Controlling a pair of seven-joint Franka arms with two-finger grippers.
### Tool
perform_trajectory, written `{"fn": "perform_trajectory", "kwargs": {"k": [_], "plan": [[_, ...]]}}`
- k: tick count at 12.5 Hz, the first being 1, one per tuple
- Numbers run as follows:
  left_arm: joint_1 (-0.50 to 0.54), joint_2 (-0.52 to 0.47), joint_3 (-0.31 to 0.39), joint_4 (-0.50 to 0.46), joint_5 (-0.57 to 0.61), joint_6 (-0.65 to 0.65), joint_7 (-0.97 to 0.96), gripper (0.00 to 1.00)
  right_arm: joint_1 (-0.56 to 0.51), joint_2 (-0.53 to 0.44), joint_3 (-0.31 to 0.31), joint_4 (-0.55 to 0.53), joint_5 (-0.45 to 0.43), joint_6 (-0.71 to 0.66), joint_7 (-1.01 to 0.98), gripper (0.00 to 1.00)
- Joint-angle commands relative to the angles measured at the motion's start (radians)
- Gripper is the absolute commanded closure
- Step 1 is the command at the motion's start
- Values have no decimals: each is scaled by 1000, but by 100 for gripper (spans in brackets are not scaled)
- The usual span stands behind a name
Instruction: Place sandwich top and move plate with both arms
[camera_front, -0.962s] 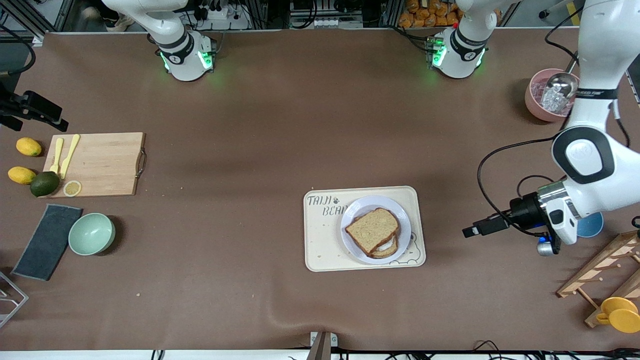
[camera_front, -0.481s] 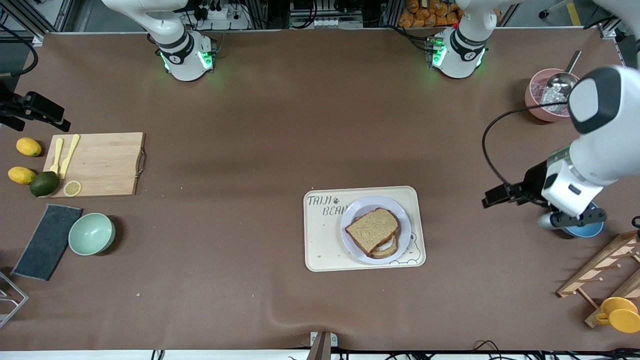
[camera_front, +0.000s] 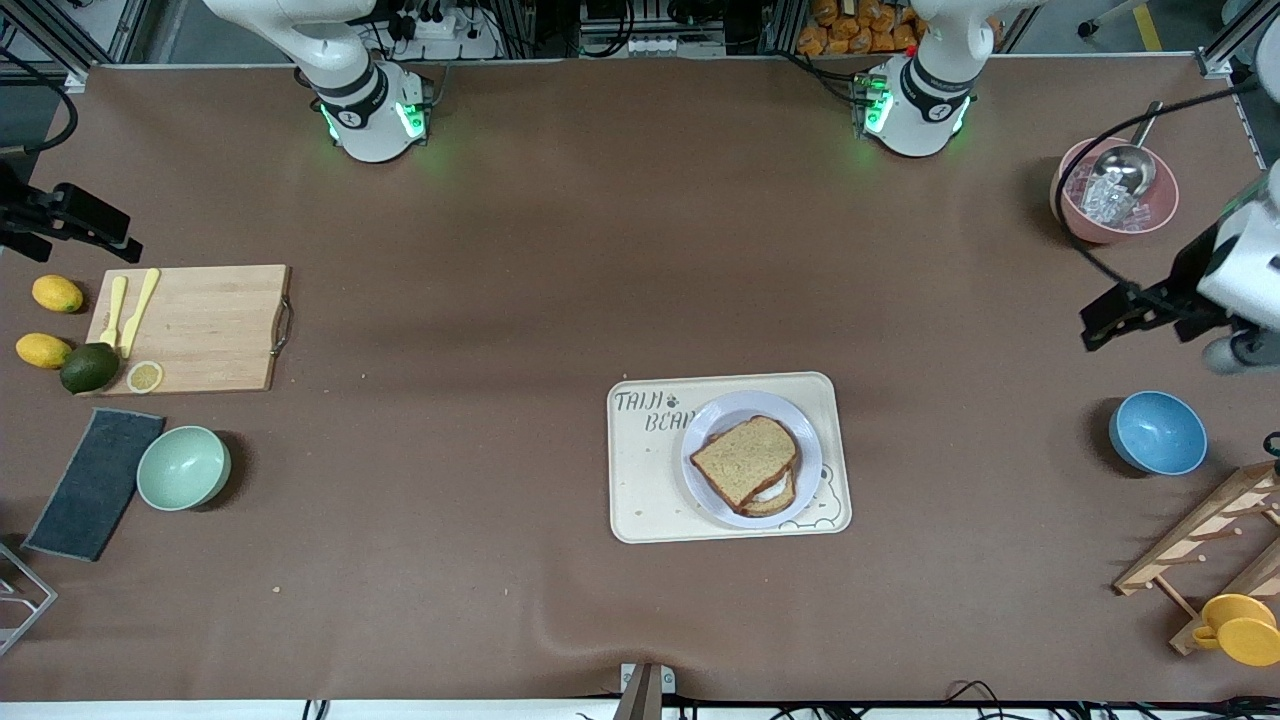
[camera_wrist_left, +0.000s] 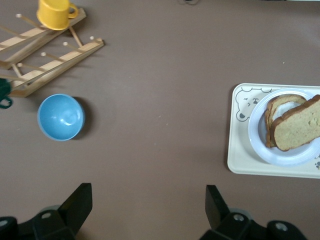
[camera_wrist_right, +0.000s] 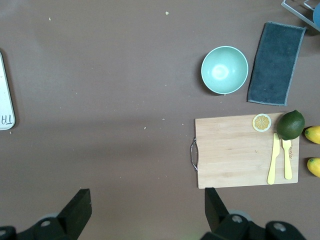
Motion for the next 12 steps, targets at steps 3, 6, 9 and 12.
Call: {"fn": "perform_trajectory", "kwargs": {"k": [3, 6, 9, 12], "plan": [[3, -72, 0, -9, -16, -24, 12, 0, 11, -13, -3, -9, -19, -6, 16, 0], [-7, -101, 6, -21, -20, -24, 23, 0, 11, -14, -3, -7, -19, -6, 13, 0], [-192, -129, 214, -51, -84, -33, 23, 0, 5, -14, -3, -7, -19, -8, 7, 0], [-324, -151, 360, -84, -92, -33, 41, 0, 7, -14, -3, -7, -18, -14, 8, 0]]}}
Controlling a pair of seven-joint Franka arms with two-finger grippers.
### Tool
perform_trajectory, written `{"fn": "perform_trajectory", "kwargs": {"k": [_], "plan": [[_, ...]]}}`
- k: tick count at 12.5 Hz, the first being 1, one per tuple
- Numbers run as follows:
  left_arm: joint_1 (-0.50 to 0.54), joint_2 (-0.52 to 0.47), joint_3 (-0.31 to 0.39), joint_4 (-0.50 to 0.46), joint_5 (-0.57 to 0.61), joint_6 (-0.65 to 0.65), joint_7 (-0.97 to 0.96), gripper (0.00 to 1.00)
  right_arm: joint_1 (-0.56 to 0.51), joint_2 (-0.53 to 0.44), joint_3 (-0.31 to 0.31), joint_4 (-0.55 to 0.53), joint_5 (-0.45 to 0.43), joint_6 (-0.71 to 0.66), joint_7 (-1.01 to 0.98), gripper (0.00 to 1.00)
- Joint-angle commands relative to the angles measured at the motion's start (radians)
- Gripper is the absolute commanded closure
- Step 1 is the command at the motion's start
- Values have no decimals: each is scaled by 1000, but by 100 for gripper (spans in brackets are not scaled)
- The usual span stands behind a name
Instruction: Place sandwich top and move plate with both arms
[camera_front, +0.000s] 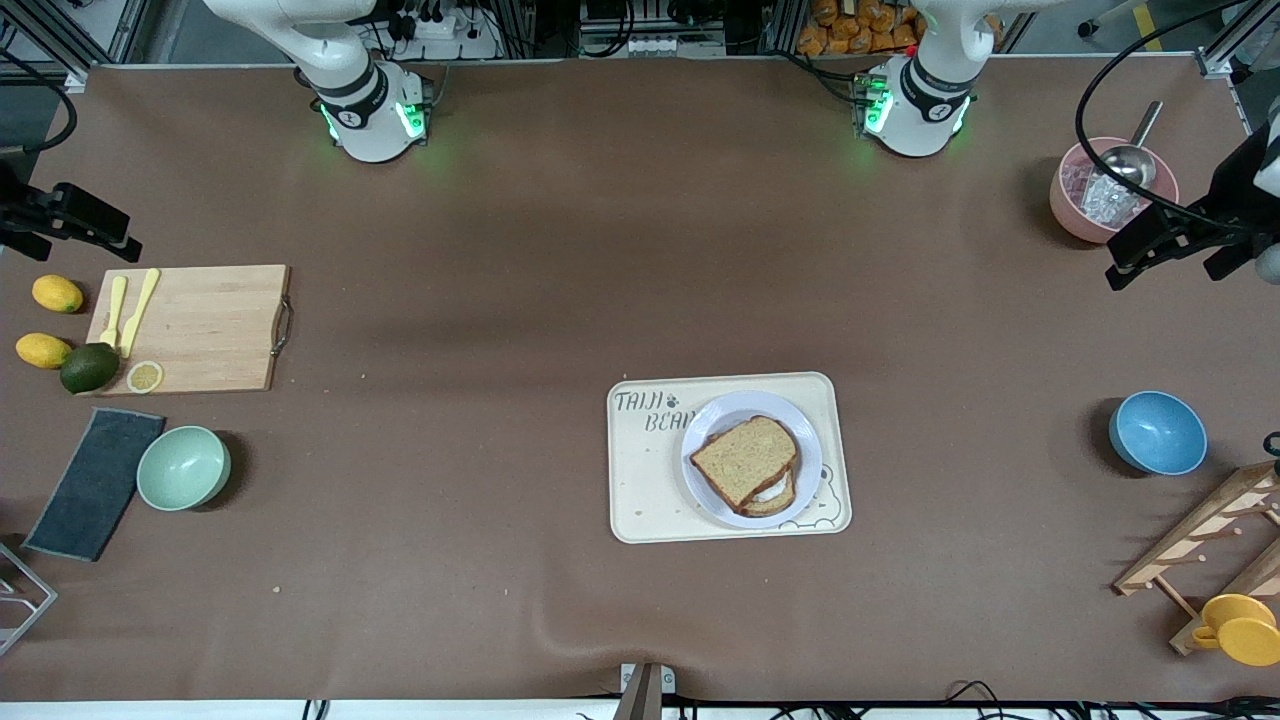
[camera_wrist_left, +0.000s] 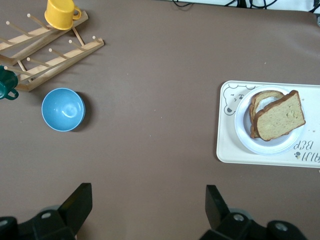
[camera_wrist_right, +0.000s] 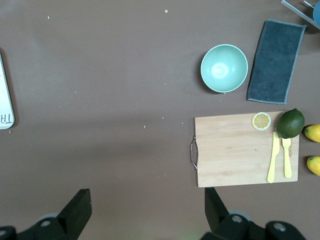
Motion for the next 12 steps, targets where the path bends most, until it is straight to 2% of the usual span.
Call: {"fn": "perform_trajectory", "kwargs": {"k": [1, 5, 12], "plan": [[-125, -46, 131, -59, -16, -4, 21, 0, 7, -13, -1, -9, -18, -8, 8, 0], [-130, -73, 136, -105, -16, -11, 42, 0, 4, -14, -4, -9, -18, -9, 5, 0], [-44, -72, 47, -87, -14, -28, 65, 0, 2, -11, -4, -10, -18, -9, 7, 0]]}}
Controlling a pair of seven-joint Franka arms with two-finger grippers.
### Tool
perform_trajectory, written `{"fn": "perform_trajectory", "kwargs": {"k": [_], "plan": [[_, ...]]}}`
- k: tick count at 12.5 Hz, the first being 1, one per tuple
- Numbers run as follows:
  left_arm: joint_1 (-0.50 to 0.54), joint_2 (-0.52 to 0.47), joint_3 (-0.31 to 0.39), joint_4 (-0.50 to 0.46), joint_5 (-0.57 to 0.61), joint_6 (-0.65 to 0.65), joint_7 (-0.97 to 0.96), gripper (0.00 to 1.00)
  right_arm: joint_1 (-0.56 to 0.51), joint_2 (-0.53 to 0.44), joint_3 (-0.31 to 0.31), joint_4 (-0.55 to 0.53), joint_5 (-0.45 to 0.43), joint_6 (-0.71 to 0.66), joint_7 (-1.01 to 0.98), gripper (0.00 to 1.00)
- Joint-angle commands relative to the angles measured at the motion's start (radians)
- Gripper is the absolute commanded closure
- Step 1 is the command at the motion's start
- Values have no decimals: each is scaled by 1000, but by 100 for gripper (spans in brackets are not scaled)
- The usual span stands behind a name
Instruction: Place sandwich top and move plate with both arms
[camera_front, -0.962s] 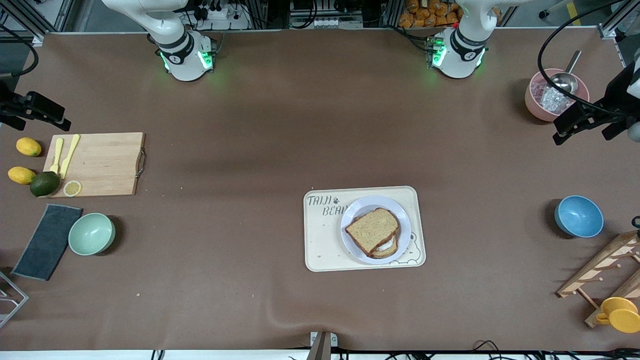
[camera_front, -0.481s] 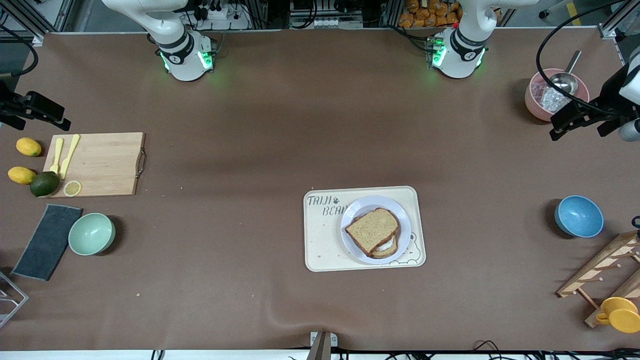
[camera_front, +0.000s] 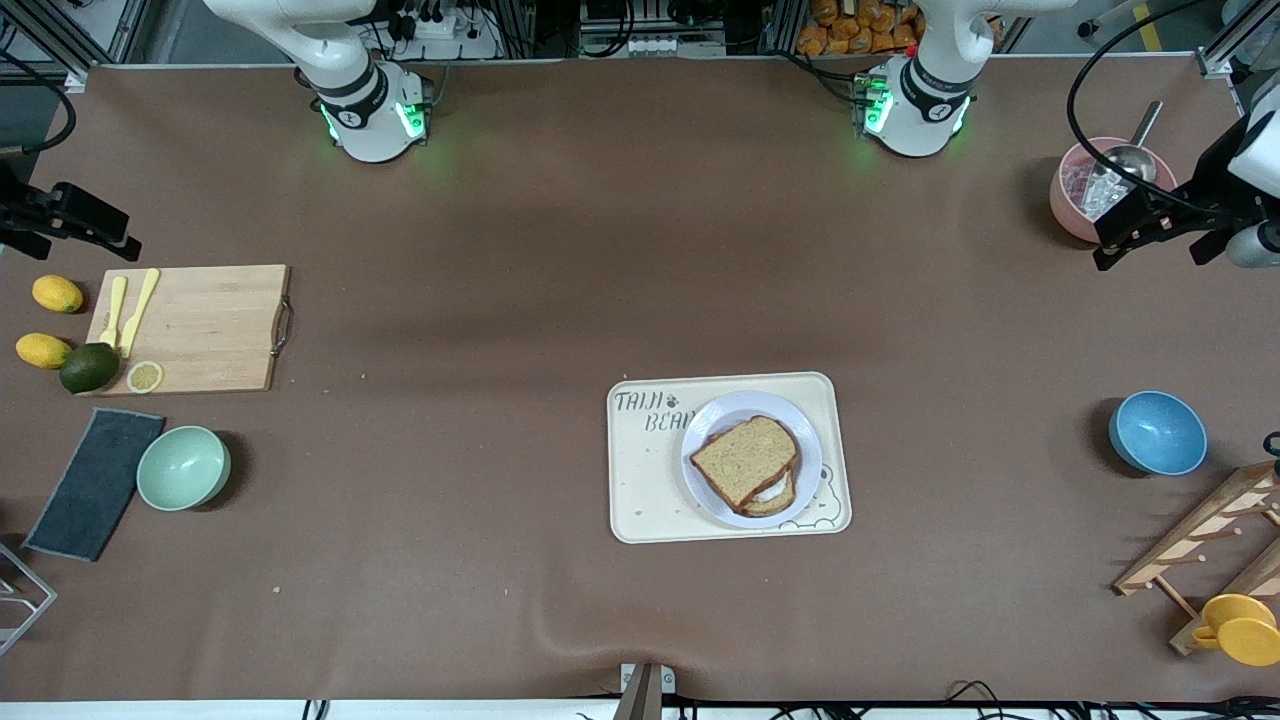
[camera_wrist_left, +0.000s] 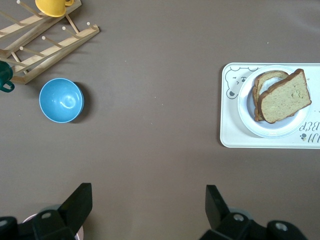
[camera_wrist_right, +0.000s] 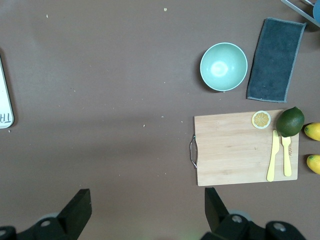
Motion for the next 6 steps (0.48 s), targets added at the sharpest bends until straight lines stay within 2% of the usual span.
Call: {"fn": "perform_trajectory", "kwargs": {"k": [1, 6], "plan": [[53, -19, -49, 6, -14, -42, 25, 0, 4, -8, -1, -9, -18, -6, 5, 0], [92, -24, -83, 6, -17, -53, 25, 0, 4, -5, -1, -9, -18, -6, 5, 0]]}}
